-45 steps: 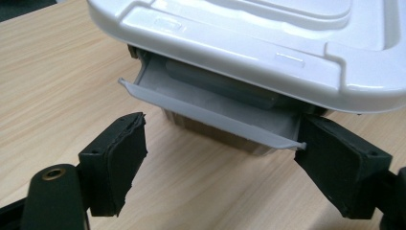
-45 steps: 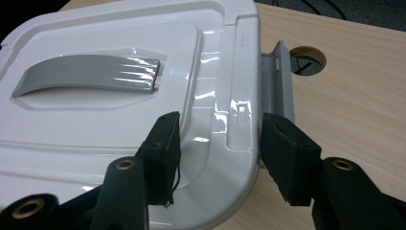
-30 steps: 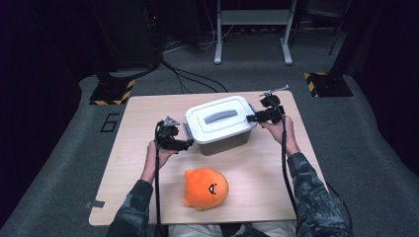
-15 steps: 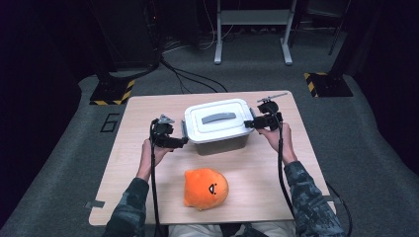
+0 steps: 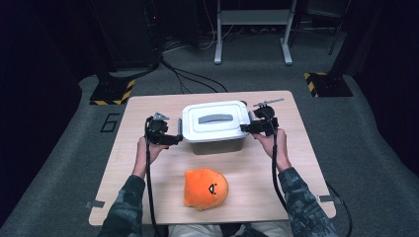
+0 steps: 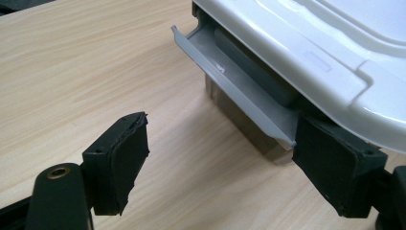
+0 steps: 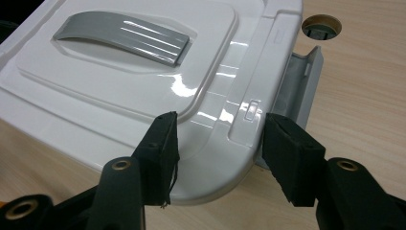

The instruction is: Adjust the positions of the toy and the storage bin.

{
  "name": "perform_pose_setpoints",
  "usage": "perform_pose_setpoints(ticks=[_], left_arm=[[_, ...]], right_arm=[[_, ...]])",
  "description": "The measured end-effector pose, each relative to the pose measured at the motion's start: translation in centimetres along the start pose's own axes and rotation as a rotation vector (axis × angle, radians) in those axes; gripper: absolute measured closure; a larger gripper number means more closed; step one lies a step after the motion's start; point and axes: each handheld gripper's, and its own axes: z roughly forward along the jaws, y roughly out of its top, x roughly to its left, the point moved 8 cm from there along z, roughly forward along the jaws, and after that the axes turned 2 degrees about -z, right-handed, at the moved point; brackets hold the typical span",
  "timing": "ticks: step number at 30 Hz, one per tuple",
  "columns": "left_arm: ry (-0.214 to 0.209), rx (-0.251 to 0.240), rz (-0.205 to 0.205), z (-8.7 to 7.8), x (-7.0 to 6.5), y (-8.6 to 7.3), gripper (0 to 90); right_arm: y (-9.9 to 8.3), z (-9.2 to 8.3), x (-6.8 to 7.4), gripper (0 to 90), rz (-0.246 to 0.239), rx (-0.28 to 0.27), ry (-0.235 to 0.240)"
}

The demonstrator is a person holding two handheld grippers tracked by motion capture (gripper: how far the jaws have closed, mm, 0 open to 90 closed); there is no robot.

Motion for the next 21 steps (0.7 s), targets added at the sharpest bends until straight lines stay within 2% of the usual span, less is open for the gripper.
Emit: perform_pose_setpoints(ticks=[8, 15, 21], left_arm=[[-0.005, 0.002, -0.022, 0.0, 0.7, -0.2, 19.2], [-0.001, 0.014, -0.017, -0.2, 1.1, -0.2, 19.3], [-0.009, -0.002, -0.038, -0.1, 1.2, -0.3, 19.1]], right_arm=[[-0.1, 0.2, 0.7, 45.6, -0.002, -0.011, -0.012], [-0.3, 0.2, 1.2, 45.5, 0.004, -0.033, -0.019], [-0.4, 0.2, 1.4, 45.0, 0.012, -0.033, -0.015]])
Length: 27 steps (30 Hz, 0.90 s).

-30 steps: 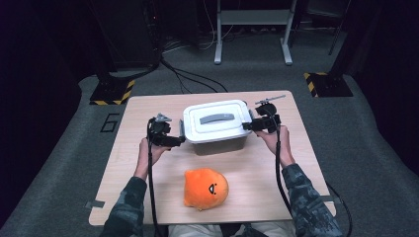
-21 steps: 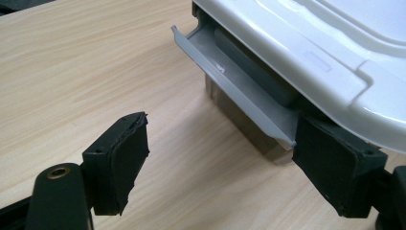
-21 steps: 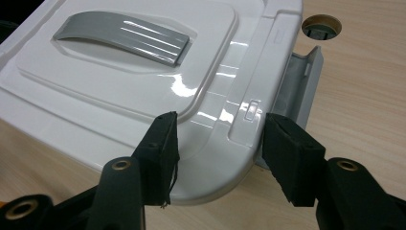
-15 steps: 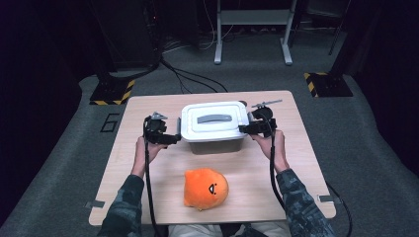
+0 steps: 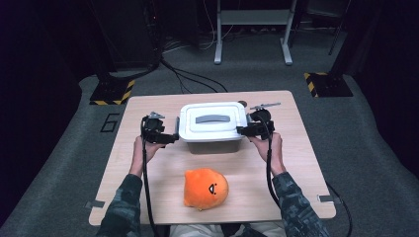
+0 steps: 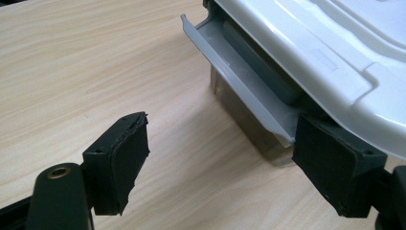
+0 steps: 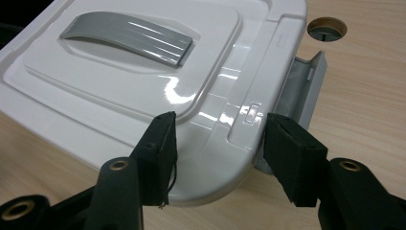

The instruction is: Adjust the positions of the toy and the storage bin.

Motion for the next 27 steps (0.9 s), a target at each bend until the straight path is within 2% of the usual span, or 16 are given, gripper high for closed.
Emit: perform_pose_setpoints(ticks=[4, 5, 7, 10, 11, 12, 13, 15, 16, 27], left_arm=[[-0.001, -0.007, -0.025, 0.1, -0.1, -0.1, 18.6], [0.001, 0.0, -0.013, 0.0, 0.0, -0.2, 17.9], [-0.002, 0.0, -0.014, 0.0, 0.0, -0.3, 16.9], [-0.007, 0.012, -0.037, 0.0, -0.1, -0.6, 15.3], [-0.007, 0.011, -0.024, -0.1, 0.1, -0.6, 15.1], [-0.005, -0.012, -0.052, -0.1, 0.0, -0.5, 14.8], [-0.008, -0.008, -0.052, -0.2, 0.0, -0.6, 14.7], [-0.008, -0.014, -0.056, -0.4, -0.1, -0.6, 14.4], [-0.004, -0.007, -0.034, -0.5, 0.1, -0.7, 14.3], [-0.001, 0.0, -0.036, -1.1, 0.4, -1.5, 13.7]], right_arm=[[0.1, 0.1, -0.2, 44.3, -0.009, 0.001, 0.01], [0.1, 0.1, -0.2, 43.6, -0.014, 0.001, 0.014], [0.1, 0.1, -0.3, 37.0, -0.022, 0.0, 0.009], [0.1, 0.0, -0.6, 29.2, -0.022, -0.008, 0.013], [0.0, -0.1, -0.8, 25.7, -0.023, -0.012, 0.012], [0.0, -0.3, -1.0, 22.7, -0.034, -0.024, 0.011], [0.0, -0.6, -1.1, 19.8, -0.019, -0.035, 0.013], [-0.1, -0.9, -1.5, 14.6, -0.028, -0.048, 0.013], [-0.2, -1.2, -1.6, 14.6, -0.023, -0.052, 0.016], [-0.9, -2.5, -3.3, 13.4, -0.023, -0.071, 0.013]])
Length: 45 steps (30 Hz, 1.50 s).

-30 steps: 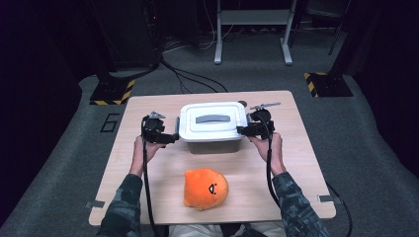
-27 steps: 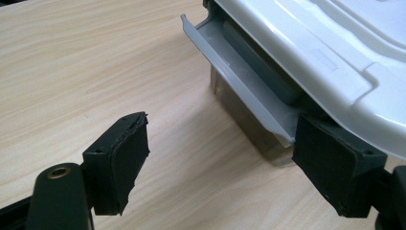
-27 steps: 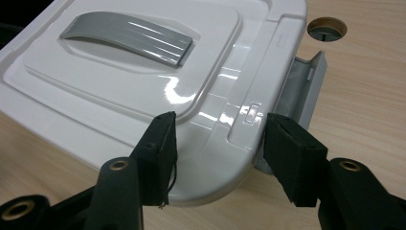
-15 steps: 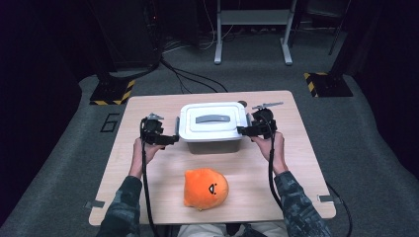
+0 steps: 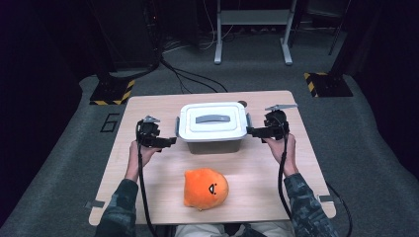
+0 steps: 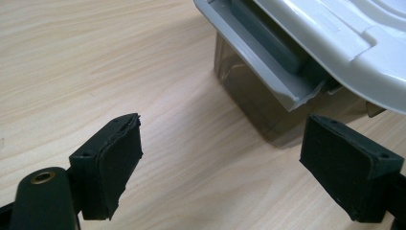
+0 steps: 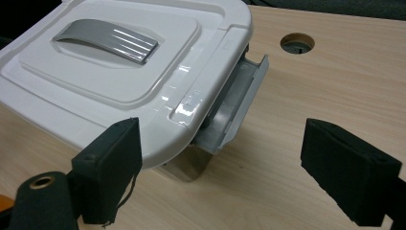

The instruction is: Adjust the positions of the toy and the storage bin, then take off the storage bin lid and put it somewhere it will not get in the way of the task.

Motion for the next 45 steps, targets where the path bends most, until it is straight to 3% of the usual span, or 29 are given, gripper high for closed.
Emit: perform_pose_setpoints(ticks=[13, 26, 34, 45], left_arm=[[0.015, -0.007, 0.006, -1.0, 0.2, 0.4, 13.2], [0.029, -0.053, 0.053, -3.2, -0.4, 3.1, 13.3], [0.008, -0.072, 0.099, -3.2, -1.8, 5.1, 13.4], [-0.035, -0.064, 0.187, -1.7, -4.8, 7.8, 13.1]], right_arm=[[0.1, -0.7, -0.8, 13.6, -0.001, -0.016, -0.006], [0.3, -0.6, -1.3, 14.7, 0.012, -0.016, -0.014], [0.4, 0.1, -1.6, 16.5, 0.024, 0.0, -0.026], [0.4, 1.0, -2.2, 17.9, 0.024, 0.026, -0.043]])
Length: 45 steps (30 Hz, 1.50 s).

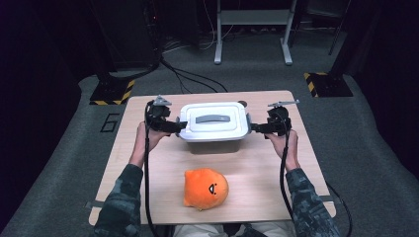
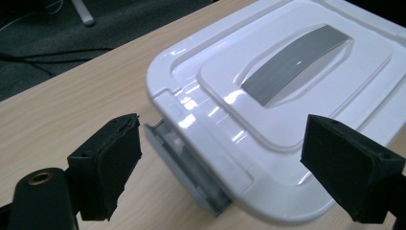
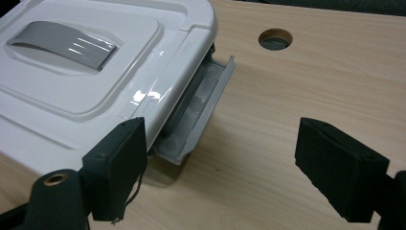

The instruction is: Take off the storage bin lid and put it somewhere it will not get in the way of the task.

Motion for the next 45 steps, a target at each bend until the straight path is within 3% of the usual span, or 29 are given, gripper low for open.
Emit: perform_pose_setpoints(ticks=[13, 23, 31, 36, 40, 45], left_arm=[[-0.077, 0.022, 0.103, 3.5, -2.6, 2.5, 14.7], [-0.128, 0.044, 0.186, 5.7, -4.1, 3.9, 19.3], [-0.171, 0.076, 0.23, 7.3, -4.9, 3.8, 31.2], [-0.223, 0.085, 0.227, 7.9, -4.8, 3.6, 40.0], [-0.251, 0.09, 0.226, 8.1, -4.7, 3.6, 48.7], [-0.273, 0.092, 0.255, 8.1, -5.0, 3.6, 52.2]], right_arm=[[-0.2, 1.1, -0.7, 20.9, 0.009, 0.021, 0.003], [-0.3, 2.3, -0.1, 32.4, 0.017, 0.043, 0.017], [-0.7, 2.8, -0.1, 41.5, 0.029, 0.057, 0.039], [-1.0, 3.1, -0.2, 45.2, 0.061, 0.069, 0.075], [-1.0, 3.2, 0.0, 49.5, 0.051, 0.072, 0.081], [-0.9, 3.3, 0.1, 54.9, 0.045, 0.066, 0.087]])
